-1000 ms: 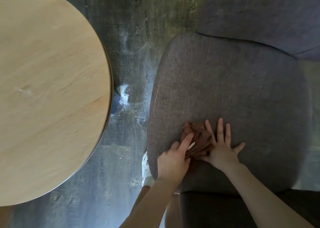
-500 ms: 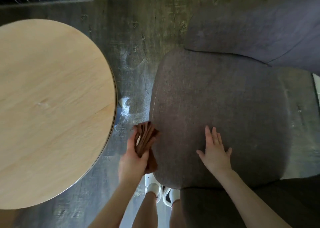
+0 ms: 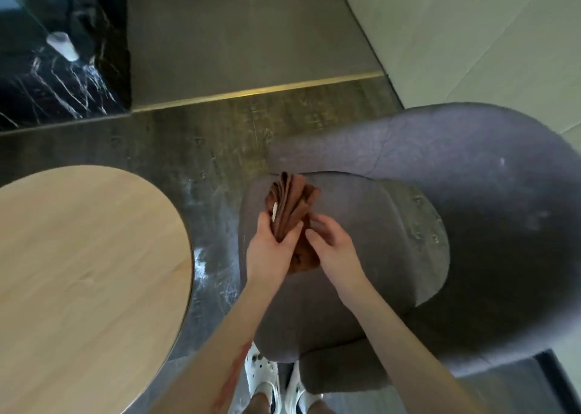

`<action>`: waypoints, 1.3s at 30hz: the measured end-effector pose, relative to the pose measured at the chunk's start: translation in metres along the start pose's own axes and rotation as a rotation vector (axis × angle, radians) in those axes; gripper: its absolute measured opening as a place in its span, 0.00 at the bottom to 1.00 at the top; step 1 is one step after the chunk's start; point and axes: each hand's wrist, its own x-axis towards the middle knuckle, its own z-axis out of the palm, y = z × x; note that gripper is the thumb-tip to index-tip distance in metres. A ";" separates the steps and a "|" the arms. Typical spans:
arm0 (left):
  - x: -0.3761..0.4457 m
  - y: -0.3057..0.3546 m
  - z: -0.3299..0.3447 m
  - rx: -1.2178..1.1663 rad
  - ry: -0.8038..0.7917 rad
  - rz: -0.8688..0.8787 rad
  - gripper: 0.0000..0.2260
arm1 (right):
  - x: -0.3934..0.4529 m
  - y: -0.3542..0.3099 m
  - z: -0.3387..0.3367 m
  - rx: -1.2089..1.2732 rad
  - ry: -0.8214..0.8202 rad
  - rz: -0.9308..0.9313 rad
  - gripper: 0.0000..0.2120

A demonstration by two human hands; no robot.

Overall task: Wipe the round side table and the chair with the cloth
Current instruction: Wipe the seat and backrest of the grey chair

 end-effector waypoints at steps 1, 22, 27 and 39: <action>-0.005 0.011 0.001 -0.011 -0.007 0.017 0.16 | -0.005 -0.009 -0.009 -0.013 0.002 -0.002 0.16; -0.048 0.142 0.280 -0.179 0.058 -0.066 0.19 | 0.132 -0.042 -0.388 -1.152 0.138 -0.463 0.24; -0.031 0.149 0.312 -0.156 0.191 -0.101 0.17 | 0.168 -0.025 -0.376 -0.940 0.118 -0.291 0.22; 0.003 0.188 0.351 -0.086 0.100 0.168 0.23 | 0.174 -0.018 -0.378 -0.846 0.153 -0.313 0.17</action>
